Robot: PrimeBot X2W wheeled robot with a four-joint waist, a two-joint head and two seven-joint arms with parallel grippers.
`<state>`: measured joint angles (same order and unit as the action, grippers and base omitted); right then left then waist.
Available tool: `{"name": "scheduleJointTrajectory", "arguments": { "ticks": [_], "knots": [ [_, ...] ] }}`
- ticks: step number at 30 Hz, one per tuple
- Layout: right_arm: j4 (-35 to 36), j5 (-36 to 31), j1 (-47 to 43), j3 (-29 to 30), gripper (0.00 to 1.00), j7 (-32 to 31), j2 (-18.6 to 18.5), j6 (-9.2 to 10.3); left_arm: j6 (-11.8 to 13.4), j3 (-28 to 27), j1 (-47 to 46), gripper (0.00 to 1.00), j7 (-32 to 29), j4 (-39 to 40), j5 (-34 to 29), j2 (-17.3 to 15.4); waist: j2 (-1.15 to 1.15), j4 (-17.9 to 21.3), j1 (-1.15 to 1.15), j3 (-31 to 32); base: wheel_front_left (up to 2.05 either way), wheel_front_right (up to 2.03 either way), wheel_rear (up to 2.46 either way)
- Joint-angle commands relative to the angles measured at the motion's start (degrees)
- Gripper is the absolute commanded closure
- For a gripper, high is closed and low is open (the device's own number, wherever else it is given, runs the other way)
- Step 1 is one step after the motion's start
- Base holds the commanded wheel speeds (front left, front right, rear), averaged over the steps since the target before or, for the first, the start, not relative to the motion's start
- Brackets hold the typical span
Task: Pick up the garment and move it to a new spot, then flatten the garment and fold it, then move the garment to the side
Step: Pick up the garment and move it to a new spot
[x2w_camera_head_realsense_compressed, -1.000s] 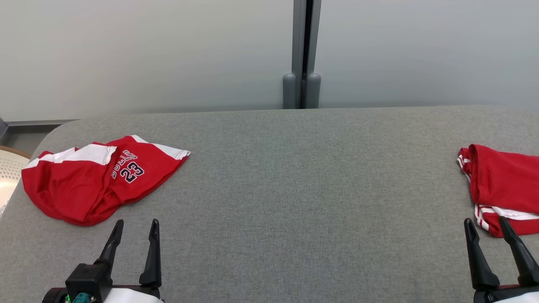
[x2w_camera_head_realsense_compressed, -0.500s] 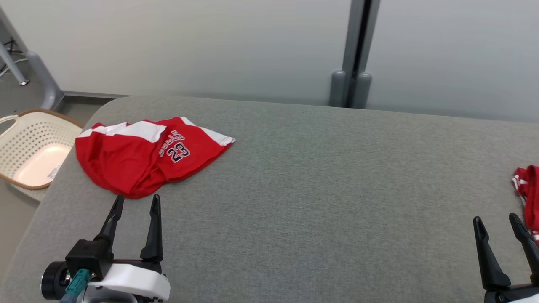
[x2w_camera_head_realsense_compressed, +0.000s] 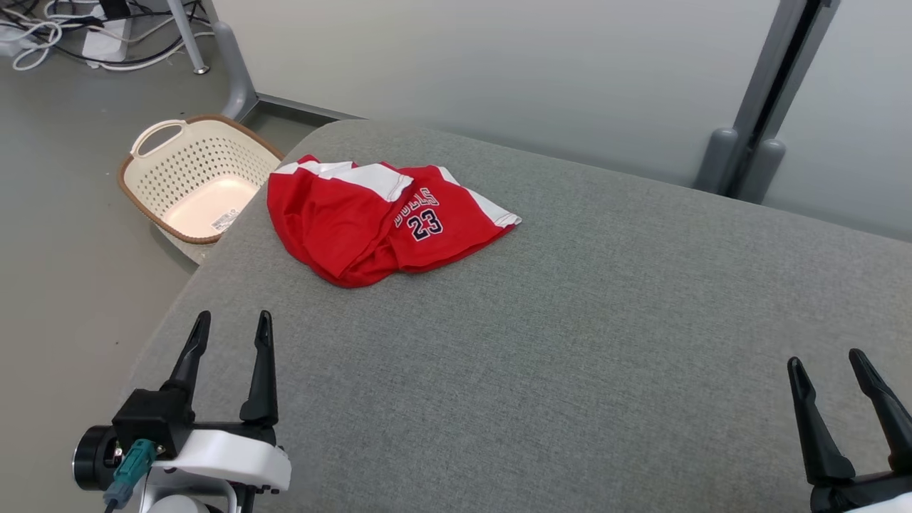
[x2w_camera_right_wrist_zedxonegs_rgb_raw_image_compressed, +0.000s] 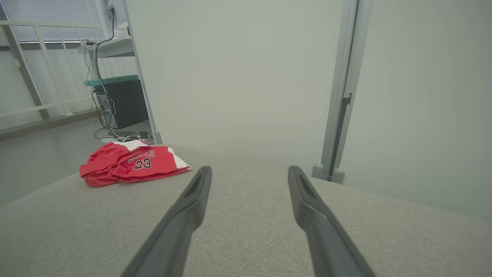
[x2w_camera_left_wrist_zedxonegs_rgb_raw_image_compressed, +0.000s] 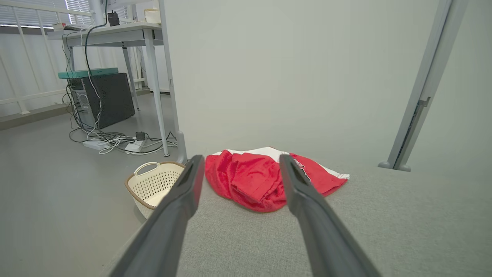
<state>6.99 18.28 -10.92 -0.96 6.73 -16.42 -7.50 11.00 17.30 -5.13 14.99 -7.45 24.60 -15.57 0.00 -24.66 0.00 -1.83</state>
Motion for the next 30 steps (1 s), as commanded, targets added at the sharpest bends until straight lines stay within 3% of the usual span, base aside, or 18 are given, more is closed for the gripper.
{"name": "scheduleJointTrajectory", "arguments": {
  "ticks": [1,18,25,30],
  "knots": [
    [0.54,-0.14,0.04,-0.05,0.0,-0.21,-0.03,0.02,-0.47,-0.43,0.17,0.0,0.23,0.08,-0.55,0.16,0.0,-0.84,0.0,-0.16,0.0,0.0,0.0],
    [2.81,0.31,0.88,-0.01,0.0,-1.01,-1.24,0.02,-3.29,-3.61,-2.66,0.0,0.18,-1.11,-6.07,4.39,0.0,-0.33,0.0,-3.1,0.0,0.0,0.0],
    [7.02,3.2,2.21,1.49,0.0,-0.9,-7.53,0.02,-3.64,-3.31,-10.74,0.0,0.18,-6.22,-8.12,8.1,0.0,3.76,0.0,-13.06,0.0,0.0,0.0],
    [9.22,6.74,2.63,4.23,0.0,1.26,-13.36,0.02,-4.21,-3.27,-19.21,0.0,0.16,-15.29,-7.3,10.04,0.0,7.06,0.0,-21.67,0.0,0.0,0.0]
  ]
}}
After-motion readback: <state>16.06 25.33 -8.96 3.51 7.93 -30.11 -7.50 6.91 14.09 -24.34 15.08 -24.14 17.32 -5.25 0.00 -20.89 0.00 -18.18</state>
